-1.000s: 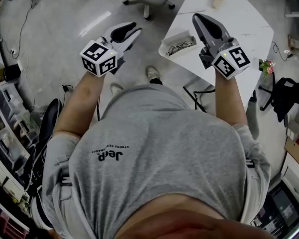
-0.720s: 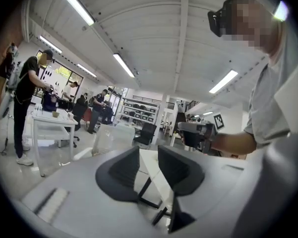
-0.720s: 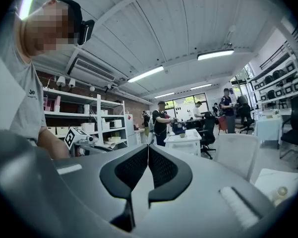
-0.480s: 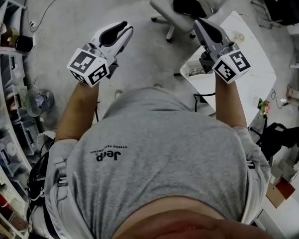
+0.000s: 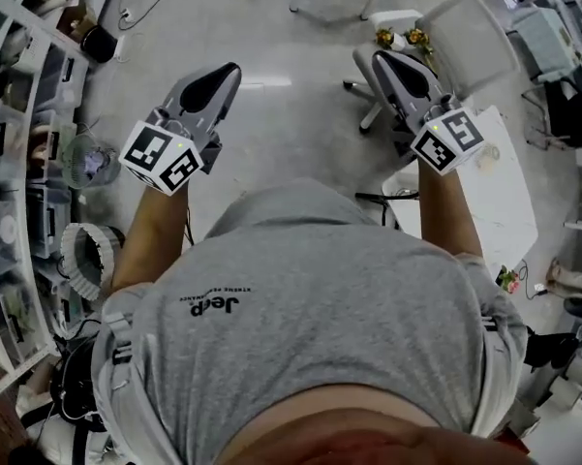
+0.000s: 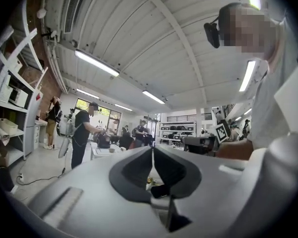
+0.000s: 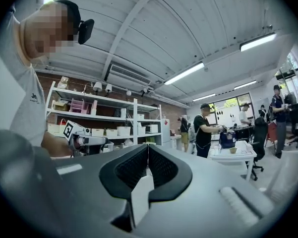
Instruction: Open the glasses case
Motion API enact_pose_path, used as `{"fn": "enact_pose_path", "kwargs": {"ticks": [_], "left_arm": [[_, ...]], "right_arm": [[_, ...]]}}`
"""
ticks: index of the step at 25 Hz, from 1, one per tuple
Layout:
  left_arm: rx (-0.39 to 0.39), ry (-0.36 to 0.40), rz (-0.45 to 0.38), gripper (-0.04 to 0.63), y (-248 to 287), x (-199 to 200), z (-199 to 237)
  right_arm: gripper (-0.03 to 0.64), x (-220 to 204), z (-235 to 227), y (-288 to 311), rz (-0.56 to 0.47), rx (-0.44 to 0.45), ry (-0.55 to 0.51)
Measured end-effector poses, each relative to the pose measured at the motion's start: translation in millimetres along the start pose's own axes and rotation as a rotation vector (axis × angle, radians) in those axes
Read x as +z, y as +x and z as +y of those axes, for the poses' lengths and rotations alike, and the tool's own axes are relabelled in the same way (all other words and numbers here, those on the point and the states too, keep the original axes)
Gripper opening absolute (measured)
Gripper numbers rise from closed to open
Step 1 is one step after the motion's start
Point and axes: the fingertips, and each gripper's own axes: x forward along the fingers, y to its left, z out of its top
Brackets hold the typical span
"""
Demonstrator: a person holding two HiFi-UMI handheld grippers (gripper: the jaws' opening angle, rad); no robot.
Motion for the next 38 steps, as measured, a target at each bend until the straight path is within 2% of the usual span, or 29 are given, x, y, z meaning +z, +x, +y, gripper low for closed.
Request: {"fn": "enact_pose_path", "kwargs": {"ticks": [5,13,31,38], "left_arm": [[0.089,-0.011,-0.038,0.057,-49.9,19.1,25.8],[0.139,-0.014,-0.044,0.057,-82.4,30.2,41.7],[0.093,-0.037,-0.044,0.057,-49.9,34.7,39.4],[0.086,-0.035,-0.041,0.057,-44.6,33.2,39.9]], "right_arm": [[0.005,9.3,31.2,32.5,0.002,0.064,-0.024],[0.003,16.0,45.4,55.0,-0.006,0.078,-0.013],[0.003,12.4,20.7,44.0,0.0,0.03,-0.005],[0.003,13.8,18.6,39.6,0.025,0.03,-0.054]]}}
